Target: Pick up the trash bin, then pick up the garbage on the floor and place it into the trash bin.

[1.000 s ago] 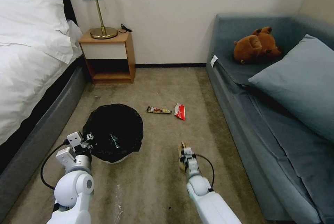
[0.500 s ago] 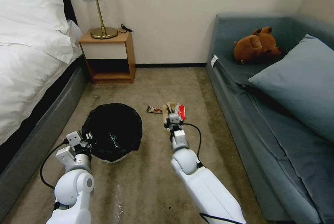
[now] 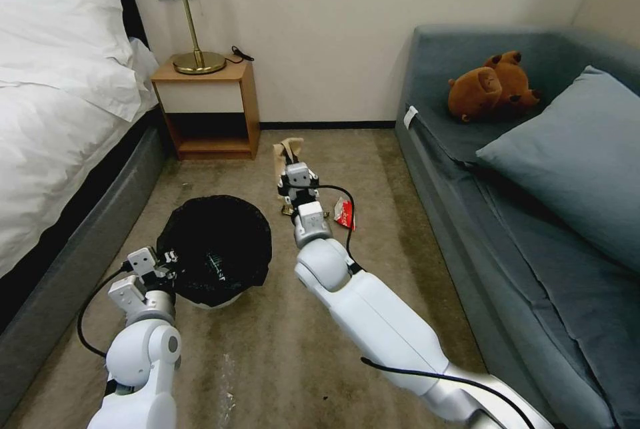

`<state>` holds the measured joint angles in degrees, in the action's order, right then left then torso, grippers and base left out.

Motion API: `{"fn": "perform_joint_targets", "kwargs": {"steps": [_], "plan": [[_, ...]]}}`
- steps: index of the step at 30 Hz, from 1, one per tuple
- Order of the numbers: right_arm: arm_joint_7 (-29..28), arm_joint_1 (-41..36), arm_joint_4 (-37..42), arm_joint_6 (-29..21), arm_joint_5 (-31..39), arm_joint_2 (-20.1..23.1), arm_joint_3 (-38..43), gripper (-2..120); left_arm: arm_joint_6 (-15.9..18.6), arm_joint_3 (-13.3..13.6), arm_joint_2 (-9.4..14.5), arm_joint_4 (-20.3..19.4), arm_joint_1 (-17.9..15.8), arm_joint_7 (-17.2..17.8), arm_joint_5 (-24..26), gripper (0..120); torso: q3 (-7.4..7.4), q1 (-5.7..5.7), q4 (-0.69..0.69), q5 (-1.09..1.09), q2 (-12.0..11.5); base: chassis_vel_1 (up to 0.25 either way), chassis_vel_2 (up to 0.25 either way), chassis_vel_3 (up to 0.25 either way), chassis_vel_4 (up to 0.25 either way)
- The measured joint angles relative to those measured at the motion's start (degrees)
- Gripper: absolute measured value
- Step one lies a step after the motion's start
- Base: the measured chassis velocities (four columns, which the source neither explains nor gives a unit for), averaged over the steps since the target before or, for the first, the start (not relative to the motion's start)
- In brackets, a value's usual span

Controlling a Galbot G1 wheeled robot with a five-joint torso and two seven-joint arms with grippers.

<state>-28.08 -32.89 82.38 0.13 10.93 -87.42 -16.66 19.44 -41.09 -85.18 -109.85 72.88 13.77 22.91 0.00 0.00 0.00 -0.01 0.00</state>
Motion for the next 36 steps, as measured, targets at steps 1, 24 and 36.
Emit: {"fn": "perform_joint_targets", "kwargs": {"steps": [1, 24, 36], "plan": [[0.00, 0.00, 0.00, 0.00, 0.00, 0.00, 0.00, 0, 0.00, 0.00, 0.00, 0.00, 0.00, 0.00, 0.00, 4, 0.00, 0.00, 0.00, 0.00, 0.00, 0.000, 0.000, 0.000, 0.000], [0.81, -0.37, -9.43, 2.71, -3.65, -4.80, -9.71, 0, 0.02, 0.48, -0.62, 0.78, -0.86, -0.03, -0.96, 4, 0.00, 0.00, 0.01, 0.01, 0.00, 0.000, 0.000, 0.000, 0.000], [1.08, -2.13, -18.35, 6.54, -6.60, -4.75, -9.93, 0, -0.22, 0.73, -0.84, 0.79, -0.85, -0.06, -0.76, 4, 0.00, 0.00, 0.00, 0.01, 0.00, 0.000, 0.000, 0.000, 0.000]]}}
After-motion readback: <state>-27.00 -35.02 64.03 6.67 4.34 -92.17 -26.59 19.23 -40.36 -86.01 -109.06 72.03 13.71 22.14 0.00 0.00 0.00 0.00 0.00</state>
